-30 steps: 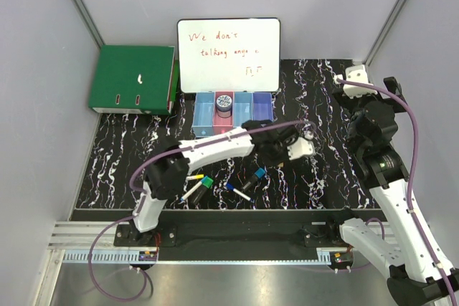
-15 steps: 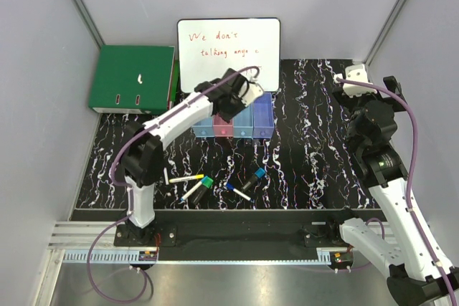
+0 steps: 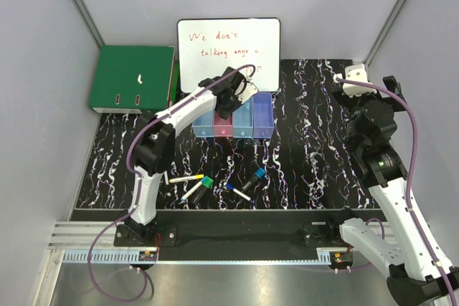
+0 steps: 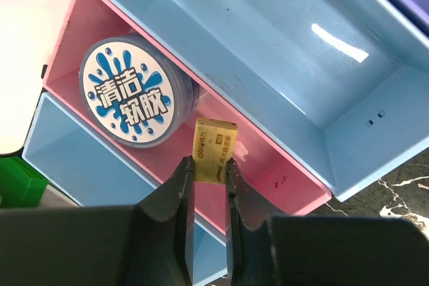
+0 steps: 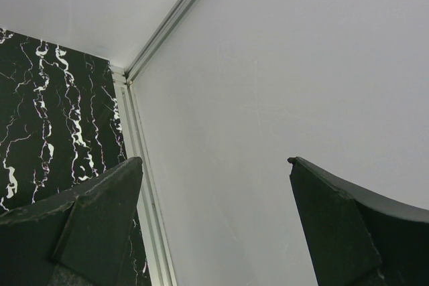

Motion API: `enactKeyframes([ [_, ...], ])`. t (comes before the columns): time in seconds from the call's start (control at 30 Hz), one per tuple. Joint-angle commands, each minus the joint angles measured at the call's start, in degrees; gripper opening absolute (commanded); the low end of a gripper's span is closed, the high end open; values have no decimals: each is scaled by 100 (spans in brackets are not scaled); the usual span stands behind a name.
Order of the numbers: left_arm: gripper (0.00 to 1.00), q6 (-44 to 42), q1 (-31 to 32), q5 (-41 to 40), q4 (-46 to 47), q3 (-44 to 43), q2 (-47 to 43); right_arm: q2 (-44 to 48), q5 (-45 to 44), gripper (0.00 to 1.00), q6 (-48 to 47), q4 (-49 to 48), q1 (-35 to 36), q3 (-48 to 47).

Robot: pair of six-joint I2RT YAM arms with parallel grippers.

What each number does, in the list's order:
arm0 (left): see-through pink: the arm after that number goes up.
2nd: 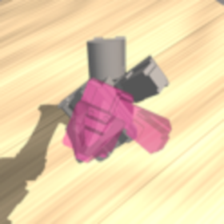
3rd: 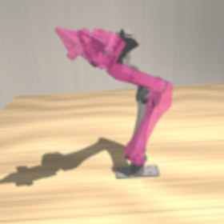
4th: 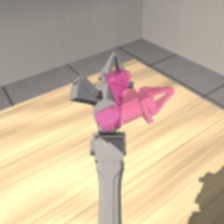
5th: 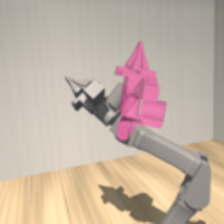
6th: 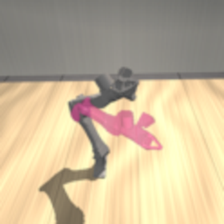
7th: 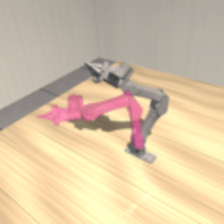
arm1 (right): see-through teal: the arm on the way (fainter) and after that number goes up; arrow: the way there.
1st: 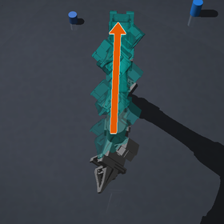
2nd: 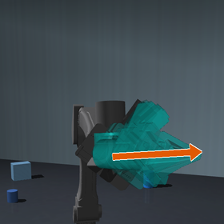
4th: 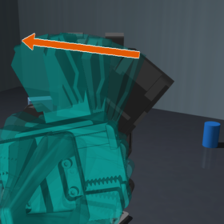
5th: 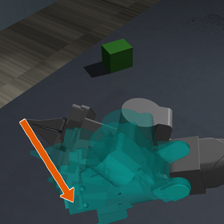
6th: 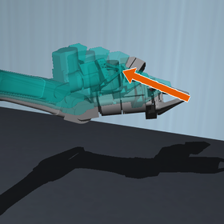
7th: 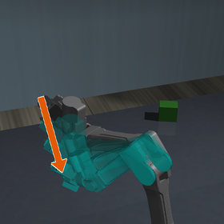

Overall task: Sort the stationery into containers
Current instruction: Place the stationery in the storage box.

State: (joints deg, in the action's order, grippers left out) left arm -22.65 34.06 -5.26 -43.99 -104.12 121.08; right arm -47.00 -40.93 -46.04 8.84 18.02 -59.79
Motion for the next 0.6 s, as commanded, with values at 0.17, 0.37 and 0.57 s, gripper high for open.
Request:
enactKeyframes([
  [0.17,6,-72,-5,-134,171,172,-234,-2,50,99,8,-269,-36,-33],
  [0.37,40,-46,-40,-116,197,181,-269,33,15,99,-28,-260,-36,-33],
  [0.57,63,-2,-40,-28,224,172,-444,51,23,99,-10,-269,-36,2],
])
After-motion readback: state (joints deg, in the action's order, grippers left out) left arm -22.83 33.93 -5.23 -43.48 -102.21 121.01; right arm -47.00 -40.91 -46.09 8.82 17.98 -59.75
